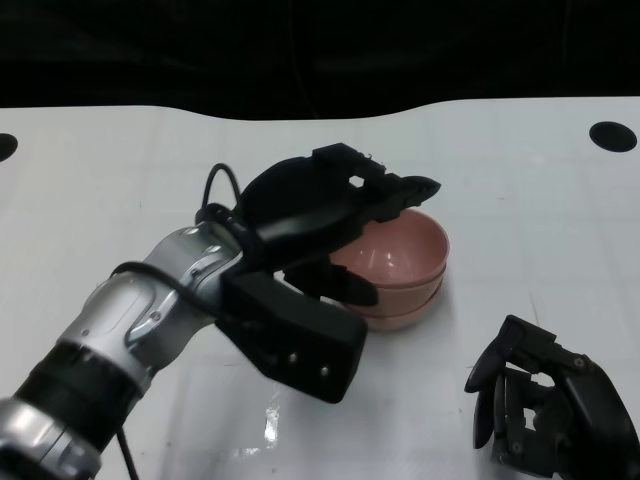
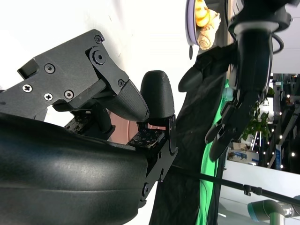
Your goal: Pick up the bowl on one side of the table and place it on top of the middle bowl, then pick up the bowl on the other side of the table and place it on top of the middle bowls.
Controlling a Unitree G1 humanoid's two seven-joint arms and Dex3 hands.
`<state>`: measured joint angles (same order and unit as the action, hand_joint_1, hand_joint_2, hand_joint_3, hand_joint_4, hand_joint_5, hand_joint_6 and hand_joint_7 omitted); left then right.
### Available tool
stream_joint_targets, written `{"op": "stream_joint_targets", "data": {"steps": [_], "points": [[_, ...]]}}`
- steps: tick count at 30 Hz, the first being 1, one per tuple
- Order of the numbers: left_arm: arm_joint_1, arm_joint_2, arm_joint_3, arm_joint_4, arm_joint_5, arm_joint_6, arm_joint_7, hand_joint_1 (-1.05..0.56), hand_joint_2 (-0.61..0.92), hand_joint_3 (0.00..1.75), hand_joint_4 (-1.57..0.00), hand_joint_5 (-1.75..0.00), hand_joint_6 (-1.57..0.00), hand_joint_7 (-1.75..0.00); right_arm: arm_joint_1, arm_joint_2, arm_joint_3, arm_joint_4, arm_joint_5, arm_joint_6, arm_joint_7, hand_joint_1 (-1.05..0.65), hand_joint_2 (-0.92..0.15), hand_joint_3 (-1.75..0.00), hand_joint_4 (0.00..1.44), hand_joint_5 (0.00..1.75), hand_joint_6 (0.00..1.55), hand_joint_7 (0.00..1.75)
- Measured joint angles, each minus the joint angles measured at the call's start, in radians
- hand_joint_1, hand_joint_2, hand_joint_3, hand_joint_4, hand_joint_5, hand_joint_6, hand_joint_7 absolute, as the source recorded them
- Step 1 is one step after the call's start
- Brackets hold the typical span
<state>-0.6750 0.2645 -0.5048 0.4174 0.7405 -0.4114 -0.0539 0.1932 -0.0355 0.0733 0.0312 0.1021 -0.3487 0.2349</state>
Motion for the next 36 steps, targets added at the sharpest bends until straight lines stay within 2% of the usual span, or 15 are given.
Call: {"op": "stream_joint_targets", "data": {"steps": [6, 12, 15, 17, 20, 21, 23, 24, 27, 31, 33, 35, 36], "points": [[0.132, 0.047, 0.091, -0.111, -0.083, -0.016, 0.002, -0.68, 0.92, 0.34, -0.08, -0.57, -0.3, -0.05, -0.003, 0.0, -0.001, 0.006, 0.0, -0.001, 0.001, -0.12, -0.35, -1.5, 0.86, 1.75, 0.8, 1.59], [0.297, 0.052, 0.202, -0.155, -0.191, -0.146, 0.128, -0.53, 0.92, 0.24, -0.23, -0.67, -0.41, -0.08, -0.003, 0.001, 0.0, 0.006, -0.002, 0.001, -0.002, -0.12, -0.35, -1.5, 0.85, 1.75, 0.8, 1.6], [0.379, 0.038, 0.246, -0.154, -0.262, -0.191, 0.157, -0.45, 0.92, 0.22, -0.22, -0.98, -0.48, -0.09, -0.003, 0.001, 0.001, 0.006, -0.003, 0.001, -0.002, -0.12, -0.34, -1.5, 0.85, 1.75, 0.8, 1.6], [0.422, 0.027, 0.266, -0.151, -0.296, -0.217, 0.163, -0.43, 0.92, 0.22, -0.22, -1.02, -0.49, -0.1, -0.004, 0.001, 0.001, 0.007, -0.003, 0.0, -0.002, -0.12, -0.34, -1.5, 0.85, 1.75, 0.8, 1.61], [0.492, -0.009, 0.306, -0.134, -0.415, -0.29, 0.172, -0.33, 0.92, 0.22, -0.4, -1.13, -0.67, -0.2, -0.005, 0.002, 0.001, 0.007, -0.001, 0.002, -0.001, -0.12, -0.34, -1.5, 0.85, 1.75, 0.79, 1.61], [0.521, -0.03, 0.317, -0.123, -0.467, -0.318, 0.172, -0.29, 0.92, 0.23, -0.45, -1.13, -0.65, -0.35, -0.005, 0.002, 0.001, 0.007, 0.0, 0.002, -0.001, -0.12, -0.34, -1.5, 0.85, 1.75, 0.79, 1.61], [0.572, -0.074, 0.331, -0.103, -0.569, -0.36, 0.161, -0.22, 0.92, 0.29, -0.46, -1.24, -0.46, -0.88, -0.005, 0.002, 0.001, 0.008, 0.0, 0.002, -0.001, -0.12, -0.35, -1.5, 0.85, 1.75, 0.79, 1.61], [0.59, -0.09, 0.335, -0.096, -0.606, -0.375, 0.149, -0.2, 0.91, 0.32, -0.46, -1.28, -0.42, -1.01, -0.005, 0.002, 0.0, 0.009, 0.001, 0.002, 0.0, -0.12, -0.35, -1.5, 0.85, 1.75, 0.79, 1.61], [0.635, -0.118, 0.356, -0.09, -0.677, -0.402, 0.116, -0.2, 0.91, 0.34, -0.48, -1.34, -0.42, -1.15, -0.005, 0.002, 0.001, 0.009, 0.004, 0.002, 0.004, -0.12, -0.35, -1.49, 0.86, 1.75, 0.78, 1.61], [0.725, -0.154, 0.379, -0.154, -0.756, -0.356, 0.087, -0.19, 0.91, 0.34, -0.58, -1.38, -0.56, -1.13, 0.004, 0.003, 0.001, 0.01, 0.006, -0.01, 0.008, -0.13, -0.35, -1.5, 0.87, 1.75, 0.79, 1.61], [0.768, -0.165, 0.388, -0.19, -0.803, -0.313, 0.06, -0.17, 0.87, 0.42, -0.66, -1.4, -0.64, -1.11, 0.013, 0.003, 0.001, 0.01, 0.006, -0.009, 0.008, -0.12, -0.36, -1.5, 0.87, 1.75, 0.78, 1.61], [0.798, -0.169, 0.396, -0.223, -0.85, -0.264, 0.029, -0.13, 0.74, 0.76, -0.72, -1.46, -0.71, -1.12, 0.017, 0.003, 0.002, 0.008, 0.006, -0.009, 0.007, -0.12, -0.37, -1.48, 0.87, 1.75, 0.78, 1.6], [0.81, -0.17, 0.4, -0.233, -0.868, -0.243, 0.013, -0.12, 0.71, 0.84, -0.74, -1.48, -0.73, -1.12, 0.019, 0.003, 0.002, 0.004, 0.006, -0.009, 0.007, -0.12, -0.38, -1.47, 0.87, 1.75, 0.78, 1.6]]}}
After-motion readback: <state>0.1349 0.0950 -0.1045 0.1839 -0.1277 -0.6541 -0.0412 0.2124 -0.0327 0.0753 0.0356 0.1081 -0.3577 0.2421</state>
